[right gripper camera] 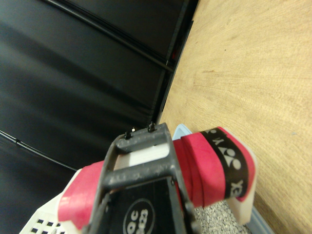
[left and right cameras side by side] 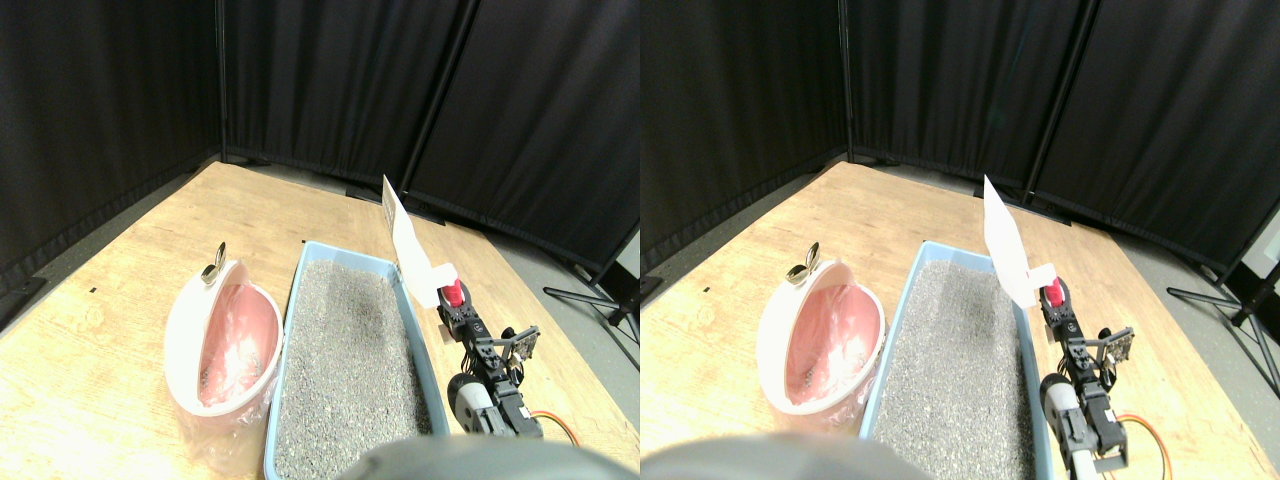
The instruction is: Scoop (unimanual)
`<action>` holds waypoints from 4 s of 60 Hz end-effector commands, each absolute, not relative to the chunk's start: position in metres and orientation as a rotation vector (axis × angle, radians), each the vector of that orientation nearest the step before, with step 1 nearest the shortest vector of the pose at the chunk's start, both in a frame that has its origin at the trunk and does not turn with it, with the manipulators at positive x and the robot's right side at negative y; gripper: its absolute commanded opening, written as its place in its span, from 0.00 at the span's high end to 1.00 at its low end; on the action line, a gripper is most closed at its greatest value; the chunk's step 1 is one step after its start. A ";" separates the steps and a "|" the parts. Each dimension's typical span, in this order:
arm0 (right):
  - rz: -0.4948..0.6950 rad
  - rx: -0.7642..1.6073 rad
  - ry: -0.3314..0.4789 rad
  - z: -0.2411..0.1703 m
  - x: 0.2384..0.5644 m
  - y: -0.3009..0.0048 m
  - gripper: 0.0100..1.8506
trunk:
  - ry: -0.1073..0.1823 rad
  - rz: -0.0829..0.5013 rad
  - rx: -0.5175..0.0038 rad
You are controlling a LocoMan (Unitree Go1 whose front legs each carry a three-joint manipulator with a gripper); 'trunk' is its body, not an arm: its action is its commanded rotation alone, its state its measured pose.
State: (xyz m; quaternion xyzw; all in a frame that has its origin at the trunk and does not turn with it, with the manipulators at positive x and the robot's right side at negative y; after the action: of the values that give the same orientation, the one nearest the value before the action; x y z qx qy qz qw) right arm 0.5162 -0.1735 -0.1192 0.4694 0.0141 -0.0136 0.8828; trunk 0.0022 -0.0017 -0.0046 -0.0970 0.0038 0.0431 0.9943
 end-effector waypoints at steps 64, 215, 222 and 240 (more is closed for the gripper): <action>0.175 0.622 -0.041 -0.103 0.518 -0.170 0.97 | -0.008 0.121 -0.217; 0.675 -0.073 0.036 -0.083 0.550 -0.058 0.97 | -0.018 0.418 -0.404; 0.661 -0.134 0.044 -0.079 0.549 -0.056 0.97 | -0.025 0.413 -0.400; 0.662 -0.290 0.066 -0.065 0.545 -0.047 0.97 | -0.030 0.407 -0.400</action>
State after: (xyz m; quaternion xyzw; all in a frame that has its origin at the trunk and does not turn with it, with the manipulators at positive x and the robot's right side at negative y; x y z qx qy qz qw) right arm 0.5471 -0.0545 -0.0769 -0.1336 0.0532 0.3225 0.9356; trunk -0.0025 -0.0011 -0.0025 -0.1925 -0.0154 0.1951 0.9616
